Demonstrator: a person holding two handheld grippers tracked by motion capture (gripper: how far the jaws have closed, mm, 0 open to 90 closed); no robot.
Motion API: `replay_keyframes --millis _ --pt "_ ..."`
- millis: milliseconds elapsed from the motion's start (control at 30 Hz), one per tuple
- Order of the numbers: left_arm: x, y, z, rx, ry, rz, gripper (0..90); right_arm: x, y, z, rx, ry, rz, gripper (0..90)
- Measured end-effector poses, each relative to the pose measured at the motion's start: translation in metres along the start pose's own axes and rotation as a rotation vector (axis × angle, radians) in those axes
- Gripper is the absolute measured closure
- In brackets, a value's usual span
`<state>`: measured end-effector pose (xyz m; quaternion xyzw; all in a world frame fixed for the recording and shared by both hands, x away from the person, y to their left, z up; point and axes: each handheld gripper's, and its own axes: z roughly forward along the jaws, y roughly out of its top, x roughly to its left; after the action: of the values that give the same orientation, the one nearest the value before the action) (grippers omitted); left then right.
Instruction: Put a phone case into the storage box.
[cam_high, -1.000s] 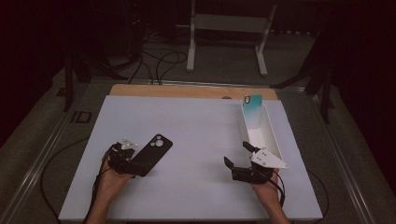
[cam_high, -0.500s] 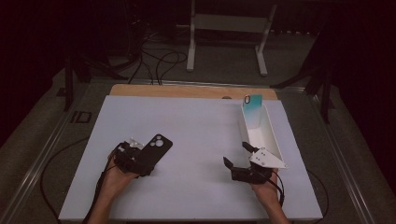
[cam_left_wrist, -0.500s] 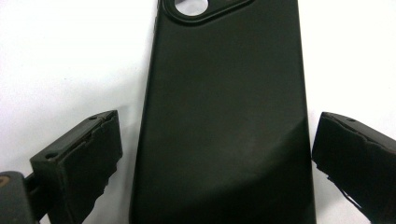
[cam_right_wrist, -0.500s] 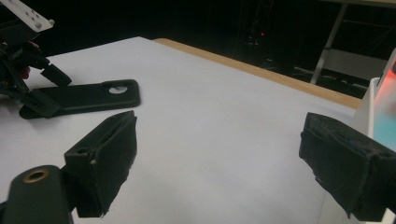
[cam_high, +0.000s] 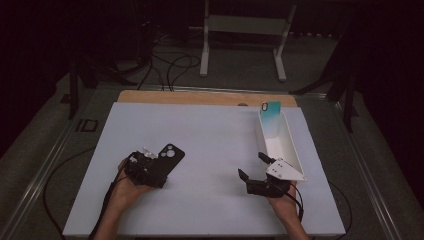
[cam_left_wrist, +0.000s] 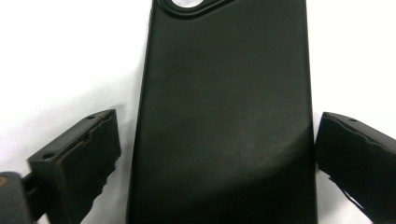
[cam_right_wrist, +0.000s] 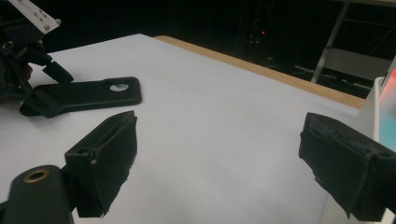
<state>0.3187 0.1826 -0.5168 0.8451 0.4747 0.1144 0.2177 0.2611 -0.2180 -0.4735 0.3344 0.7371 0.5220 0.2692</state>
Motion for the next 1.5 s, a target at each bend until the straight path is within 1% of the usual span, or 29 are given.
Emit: replay_keyframes --millis 167,367,467,533,633,700,767,833,900,1033,1067,1100,1167,1233,1333,1367,1500 --pt "-0.001 0.000 -0.003 -0.004 0.000 0.006 11.1 0.000 0.000 0.000 0.004 -0.001 -0.001 11.4" --pt "-0.003 -0.002 -0.004 -0.020 0.007 0.009 13.4 0.001 0.000 0.002 0.011 0.006 0.000 11.5" --pt "-0.004 -0.004 -0.004 -0.039 0.008 -0.001 14.4 0.000 0.001 0.003 0.020 0.016 0.021 11.8" --pt "-0.003 -0.005 -0.004 -0.048 0.008 -0.009 14.9 0.000 0.001 0.003 0.022 0.017 0.026 11.8" --pt "-0.003 -0.005 -0.004 -0.075 0.009 -0.032 15.4 -0.001 0.001 0.003 0.028 0.022 0.037 11.8" --pt "-0.002 -0.005 -0.005 -0.091 0.002 -0.047 15.5 -0.002 0.001 0.003 0.030 0.023 0.042 11.9" --pt "-0.002 -0.004 -0.007 -0.114 0.005 -0.060 15.6 -0.003 0.002 0.003 0.033 0.027 0.043 11.9" --pt "-0.002 -0.004 -0.012 -0.149 0.016 -0.064 15.5 -0.004 0.002 0.004 0.041 0.031 0.049 11.8" --pt "-0.003 -0.003 -0.018 -0.183 0.028 -0.066 15.5 -0.004 0.004 0.004 0.066 0.043 0.060 11.8" --pt "-0.006 -0.002 -0.033 -0.277 0.043 -0.063 15.2 -0.006 0.007 0.007 0.099 0.059 0.081 11.4" --pt "-0.008 -0.001 -0.037 -0.301 0.043 -0.057 15.2 -0.007 0.008 0.007 0.110 0.066 0.097 10.4" --pt "-0.010 0.000 -0.040 -0.318 0.039 -0.051 15.2 -0.008 0.009 0.008 0.112 0.080 0.113 10.2" --pt "-0.014 0.003 -0.047 -0.346 0.046 -0.030 15.1 -0.011 0.011 0.010 0.117 0.109 0.138 9.2" --pt "-0.020 0.007 -0.053 -0.376 0.047 -0.007 15.1 -0.012 0.012 0.012 0.129 0.128 0.153 8.9" --pt "-0.029 0.013 -0.064 -0.433 0.042 0.030 15.1 -0.010 0.016 0.016 0.140 0.144 0.154 8.9" --pt "-0.033 0.016 -0.067 -0.443 0.029 0.045 15.1 -0.010 0.018 0.018 0.141 0.150 0.151 8.9" --pt "-0.050 0.026 -0.077 -0.475 0.020 0.110 15.0 -0.007 0.031 0.022 0.137 0.169 0.152 8.8"
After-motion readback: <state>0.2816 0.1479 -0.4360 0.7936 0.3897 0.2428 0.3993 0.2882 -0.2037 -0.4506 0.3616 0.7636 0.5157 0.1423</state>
